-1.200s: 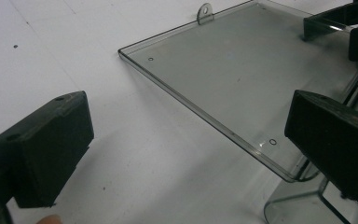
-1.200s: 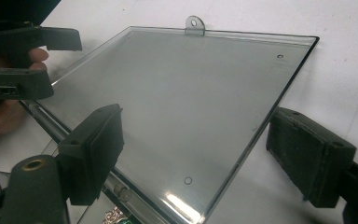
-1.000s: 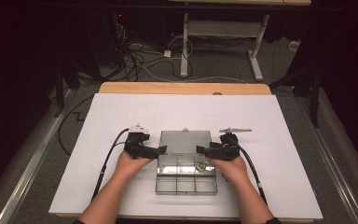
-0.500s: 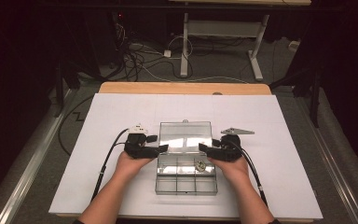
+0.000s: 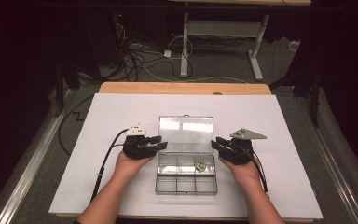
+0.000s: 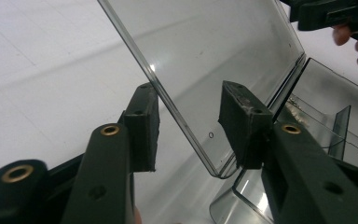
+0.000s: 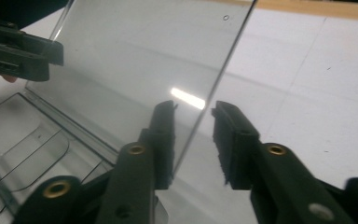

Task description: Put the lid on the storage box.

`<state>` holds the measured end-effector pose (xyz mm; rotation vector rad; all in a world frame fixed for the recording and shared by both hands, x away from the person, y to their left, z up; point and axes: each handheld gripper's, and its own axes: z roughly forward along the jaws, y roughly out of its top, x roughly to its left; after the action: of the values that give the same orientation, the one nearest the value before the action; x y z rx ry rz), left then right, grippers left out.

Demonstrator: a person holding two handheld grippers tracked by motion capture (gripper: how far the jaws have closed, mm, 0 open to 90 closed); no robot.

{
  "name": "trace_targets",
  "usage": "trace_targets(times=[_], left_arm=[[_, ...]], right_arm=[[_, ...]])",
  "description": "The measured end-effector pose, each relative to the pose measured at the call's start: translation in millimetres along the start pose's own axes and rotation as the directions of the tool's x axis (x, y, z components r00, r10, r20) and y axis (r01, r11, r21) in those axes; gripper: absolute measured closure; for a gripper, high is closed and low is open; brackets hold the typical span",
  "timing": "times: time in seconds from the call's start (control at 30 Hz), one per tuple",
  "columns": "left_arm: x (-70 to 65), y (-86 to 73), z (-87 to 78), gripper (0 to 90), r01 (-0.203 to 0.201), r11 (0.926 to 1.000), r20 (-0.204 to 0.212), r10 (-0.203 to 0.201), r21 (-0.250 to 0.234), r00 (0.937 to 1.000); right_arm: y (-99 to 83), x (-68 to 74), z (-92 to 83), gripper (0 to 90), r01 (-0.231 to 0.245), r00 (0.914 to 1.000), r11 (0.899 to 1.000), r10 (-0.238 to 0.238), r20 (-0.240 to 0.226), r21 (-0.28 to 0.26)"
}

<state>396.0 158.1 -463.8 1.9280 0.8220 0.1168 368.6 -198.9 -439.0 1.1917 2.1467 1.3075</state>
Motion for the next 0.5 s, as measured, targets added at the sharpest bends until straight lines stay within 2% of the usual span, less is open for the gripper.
trace_targets(times=[0.23,0.5], left_arm=[[-5.9,1.2,-7.5,65.7,-0.029,0.9992,-0.020,0.028,-0.028,0.9994],[-9.7,0.0,-11.3,69.4,-0.045,0.9977,-0.030,0.043,-0.051,0.9986]], right_arm=[[-6.8,2.9,-24.1,90.0,0.046,0.9988,0.998,-0.046,-0.012,-0.046],[-16.2,12.4,-28.4,90.0,0.063,0.9964,0.994,-0.067,-0.051,-0.084]])
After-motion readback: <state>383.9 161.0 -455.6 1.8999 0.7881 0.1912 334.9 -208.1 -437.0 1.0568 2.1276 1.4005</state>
